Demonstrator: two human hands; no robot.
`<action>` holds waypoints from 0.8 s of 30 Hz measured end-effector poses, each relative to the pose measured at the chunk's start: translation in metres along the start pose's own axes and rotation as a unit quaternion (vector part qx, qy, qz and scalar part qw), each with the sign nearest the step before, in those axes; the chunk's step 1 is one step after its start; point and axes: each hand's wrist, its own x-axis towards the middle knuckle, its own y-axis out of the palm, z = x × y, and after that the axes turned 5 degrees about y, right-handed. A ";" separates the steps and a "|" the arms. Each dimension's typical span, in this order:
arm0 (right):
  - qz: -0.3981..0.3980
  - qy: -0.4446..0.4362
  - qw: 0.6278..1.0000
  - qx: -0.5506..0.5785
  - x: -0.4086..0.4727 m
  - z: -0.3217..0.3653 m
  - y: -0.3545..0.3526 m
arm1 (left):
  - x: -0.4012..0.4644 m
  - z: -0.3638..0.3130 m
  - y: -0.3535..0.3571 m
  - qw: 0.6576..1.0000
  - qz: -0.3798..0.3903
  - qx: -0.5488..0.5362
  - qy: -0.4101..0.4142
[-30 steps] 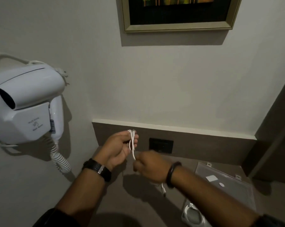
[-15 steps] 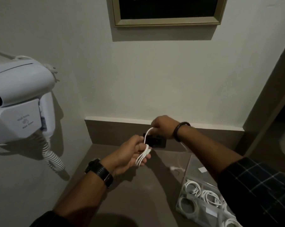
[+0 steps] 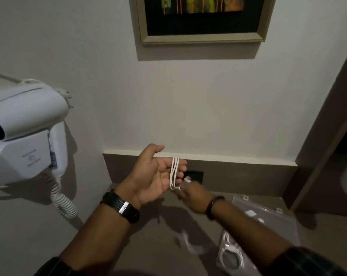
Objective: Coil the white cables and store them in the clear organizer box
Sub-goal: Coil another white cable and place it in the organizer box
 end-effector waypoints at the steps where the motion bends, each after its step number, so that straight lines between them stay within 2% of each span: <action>1: -0.016 -0.001 1.000 -0.004 0.005 -0.006 -0.012 | -0.001 0.007 0.004 1.000 -0.008 0.013 0.002; 6: -0.056 0.017 0.996 -0.064 0.029 -0.015 -0.065 | 0.007 0.032 0.010 0.985 -0.080 0.121 0.094; 10: -0.065 0.046 0.995 -0.054 0.035 -0.008 -0.085 | 0.008 0.045 0.010 0.970 -0.092 0.209 0.084; 16: -0.083 0.046 0.995 -0.035 0.016 0.021 -0.088 | 0.013 0.058 -0.002 0.920 -0.170 0.337 0.108; 17: -0.078 0.035 0.996 -0.033 0.007 0.028 -0.084 | 0.014 0.056 -0.004 0.925 -0.182 0.314 0.111; 18: -0.065 0.014 0.997 -0.032 -0.002 0.032 -0.075 | 0.014 0.052 -0.005 0.943 -0.194 0.244 0.114; 20: -0.023 -0.034 0.999 -0.016 -0.018 0.036 -0.044 | 0.015 0.041 -0.007 0.973 -0.202 0.025 0.107; 21: 0.000 -0.048 0.999 -0.002 -0.026 0.035 -0.024 | 0.015 0.034 -0.009 0.975 -0.189 -0.068 0.098; 22: 0.019 -0.050 0.999 0.005 -0.032 0.033 -0.006 | 0.015 0.028 -0.011 0.974 -0.171 -0.116 0.090; 24: 0.034 -0.042 0.999 -0.004 -0.034 0.024 0.020 | 0.011 0.019 -0.009 0.981 -0.117 -0.129 0.080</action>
